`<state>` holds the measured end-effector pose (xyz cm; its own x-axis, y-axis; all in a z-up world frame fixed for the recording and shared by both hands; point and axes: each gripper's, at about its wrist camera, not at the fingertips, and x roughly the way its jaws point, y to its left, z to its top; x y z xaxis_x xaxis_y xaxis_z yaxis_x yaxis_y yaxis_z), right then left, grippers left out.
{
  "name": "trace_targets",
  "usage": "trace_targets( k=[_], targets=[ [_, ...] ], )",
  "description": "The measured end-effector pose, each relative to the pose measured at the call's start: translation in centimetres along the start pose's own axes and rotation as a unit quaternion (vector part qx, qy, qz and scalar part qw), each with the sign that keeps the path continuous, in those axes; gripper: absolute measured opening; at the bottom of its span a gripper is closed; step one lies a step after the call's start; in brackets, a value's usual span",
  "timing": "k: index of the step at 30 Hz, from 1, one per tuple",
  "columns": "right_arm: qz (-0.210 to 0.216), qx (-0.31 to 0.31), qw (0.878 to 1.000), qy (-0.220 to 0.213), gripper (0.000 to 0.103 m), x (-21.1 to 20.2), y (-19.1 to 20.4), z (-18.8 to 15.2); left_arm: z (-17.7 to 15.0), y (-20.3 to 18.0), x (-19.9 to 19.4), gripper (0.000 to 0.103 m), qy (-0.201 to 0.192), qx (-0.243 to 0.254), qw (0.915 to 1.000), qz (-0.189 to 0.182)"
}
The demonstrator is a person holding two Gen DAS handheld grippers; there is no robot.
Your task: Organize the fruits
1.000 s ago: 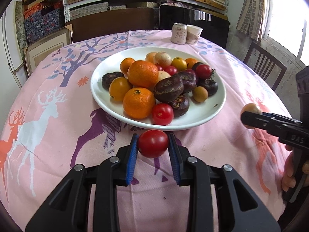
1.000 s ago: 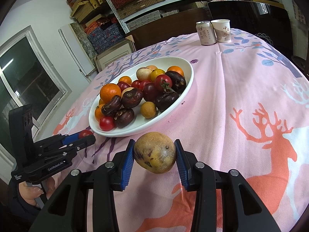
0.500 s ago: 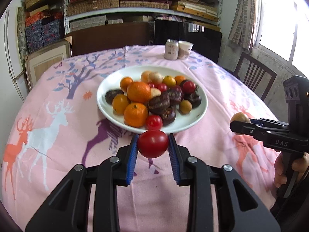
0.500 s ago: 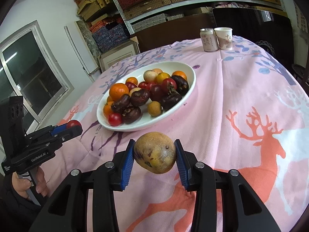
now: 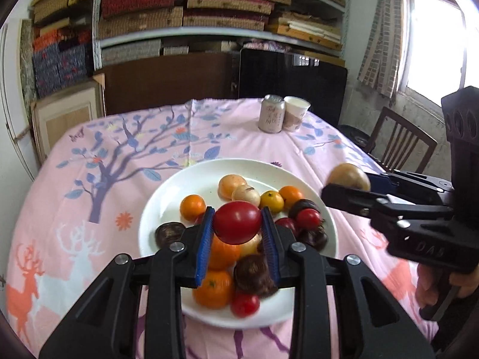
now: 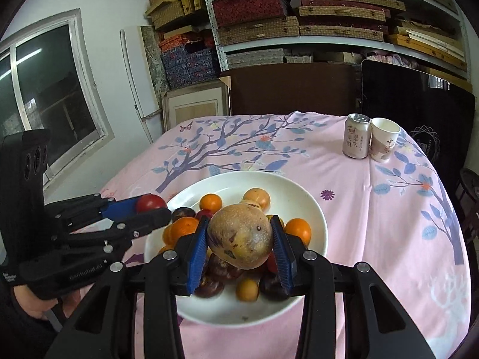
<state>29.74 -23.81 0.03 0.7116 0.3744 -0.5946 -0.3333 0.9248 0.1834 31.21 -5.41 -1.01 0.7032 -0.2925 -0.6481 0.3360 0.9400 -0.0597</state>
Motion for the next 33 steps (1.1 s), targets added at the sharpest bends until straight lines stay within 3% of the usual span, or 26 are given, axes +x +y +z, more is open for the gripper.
trace_targets(
  k=[4, 6, 8, 10, 12, 13, 17, 20, 27, 33],
  targets=[
    [0.006, 0.010, 1.000, 0.026, 0.042, 4.8, -1.1, 0.4, 0.2, 0.6, 3.2, 0.031, 0.019, -0.007, 0.9997, 0.015],
    [0.005, 0.012, 1.000, 0.027, 0.043, 5.5, -1.1, 0.3, 0.3, 1.2, 3.5, 0.063, 0.013, -0.018, 0.9995, 0.024],
    [0.009, 0.019, 1.000, 0.015, 0.052, 5.0, -1.3, 0.1, 0.3, 1.9, 2.6, 0.085, -0.007, -0.031, 0.9988, 0.036],
    [0.008, 0.026, 1.000, -0.002, 0.059, 3.5, -1.5, -0.2, 0.1, 1.9, 1.4, 0.091, -0.023, -0.026, 0.9979, 0.054],
    [0.014, 0.034, 0.999, -0.009, 0.059, 1.7, -1.6, -0.7, -0.4, 1.7, 0.2, 0.098, -0.023, -0.024, 0.9975, 0.062],
    [0.021, 0.038, 0.999, -0.012, 0.061, 0.5, -1.6, -1.0, -1.0, 1.4, -0.6, 0.098, -0.020, -0.024, 0.9973, 0.067],
    [0.002, 0.037, 0.998, -0.043, 0.089, -4.6, -0.7, -3.6, -3.3, 0.1, -4.2, 0.098, -0.026, -0.016, 0.9966, 0.076],
    [-0.017, 0.028, 0.998, -0.056, 0.100, -8.2, 0.3, -6.2, -5.3, -1.2, -6.9, 0.098, -0.023, -0.011, 0.9971, 0.072],
    [-0.038, 0.075, 0.995, -0.046, 0.100, -14.1, 0.5, -11.1, -10.3, -4.0, -13.6, 0.098, -0.024, 0.002, 0.9943, 0.104],
    [-0.056, 0.072, 0.995, -0.041, 0.099, -17.9, 2.5, -14.5, -13.6, -5.1, -18.5, 0.099, -0.035, -0.011, 0.9932, 0.111]
  ],
)
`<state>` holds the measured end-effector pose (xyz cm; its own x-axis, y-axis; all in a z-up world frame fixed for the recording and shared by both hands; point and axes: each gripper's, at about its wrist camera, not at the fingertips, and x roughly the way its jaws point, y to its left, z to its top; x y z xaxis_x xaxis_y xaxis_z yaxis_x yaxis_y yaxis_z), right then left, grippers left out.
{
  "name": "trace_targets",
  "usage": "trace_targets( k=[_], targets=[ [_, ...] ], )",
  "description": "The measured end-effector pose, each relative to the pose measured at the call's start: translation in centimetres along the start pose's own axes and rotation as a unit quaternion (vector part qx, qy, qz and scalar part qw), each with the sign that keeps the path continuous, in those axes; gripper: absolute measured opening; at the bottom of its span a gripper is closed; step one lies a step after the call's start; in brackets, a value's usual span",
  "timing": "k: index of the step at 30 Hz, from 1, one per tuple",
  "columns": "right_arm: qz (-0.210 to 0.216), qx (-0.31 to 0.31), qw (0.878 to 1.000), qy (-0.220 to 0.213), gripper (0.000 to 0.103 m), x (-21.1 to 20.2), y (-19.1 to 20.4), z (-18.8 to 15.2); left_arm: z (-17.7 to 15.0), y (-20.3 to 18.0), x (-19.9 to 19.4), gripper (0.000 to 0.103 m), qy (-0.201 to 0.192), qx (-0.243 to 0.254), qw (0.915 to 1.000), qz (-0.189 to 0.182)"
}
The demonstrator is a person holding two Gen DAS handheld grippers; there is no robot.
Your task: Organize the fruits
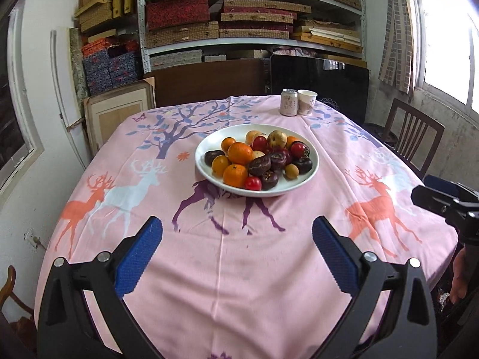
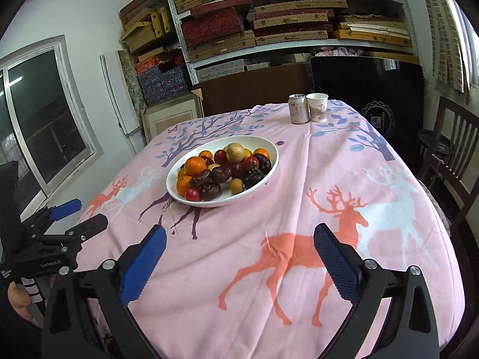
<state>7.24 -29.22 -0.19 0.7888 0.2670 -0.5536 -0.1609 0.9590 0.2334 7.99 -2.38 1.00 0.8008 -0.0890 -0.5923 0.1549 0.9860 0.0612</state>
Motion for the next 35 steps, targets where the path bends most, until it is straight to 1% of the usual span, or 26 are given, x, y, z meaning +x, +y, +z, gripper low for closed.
trace_targets(
  k=[4, 7, 11, 12, 15, 20, 24, 27, 35],
  targets=[
    [0.002, -0.011, 1.000, -0.004, 0.099, -2.3, 1.3, -2.0, -1.9, 0.3, -3.1, 0.098, -0.009, -0.010, 0.9999, 0.008],
    [0.001, -0.019, 1.000, -0.010, 0.099, -4.1, 2.3, -3.3, -2.9, -0.1, -4.7, 0.099, -0.004, -0.005, 0.9997, 0.022],
    [0.006, -0.030, 0.999, -0.023, 0.099, -6.1, 3.1, -4.1, -3.5, -0.6, -6.5, 0.099, -0.011, 0.006, 0.9996, 0.026],
    [0.007, -0.032, 0.999, -0.026, 0.099, -6.3, 3.3, -4.2, -3.5, -0.6, -6.7, 0.099, -0.011, 0.004, 0.9994, 0.033],
    [0.007, -0.036, 0.999, -0.027, 0.099, -6.3, 3.6, -4.0, -3.2, -0.3, -6.6, 0.099, -0.007, -0.006, 0.9989, 0.046],
    [0.008, -0.025, 0.999, -0.018, 0.099, -5.8, 3.2, -4.1, -3.1, 0.2, -5.9, 0.098, -0.003, -0.017, 0.9991, 0.038],
    [0.006, -0.020, 1.000, -0.020, 0.099, -6.0, 3.0, -4.2, -3.0, 0.1, -6.0, 0.098, -0.007, -0.011, 0.9994, 0.033],
    [0.008, -0.024, 0.999, -0.022, 0.099, -6.1, 3.3, -4.3, -3.0, -0.3, -5.9, 0.098, -0.002, -0.005, 0.9996, 0.028],
    [0.010, -0.029, 0.999, -0.023, 0.099, -6.2, 3.6, -4.5, -2.9, 0.0, -6.2, 0.098, -0.010, -0.011, 0.9992, 0.037]
  ],
)
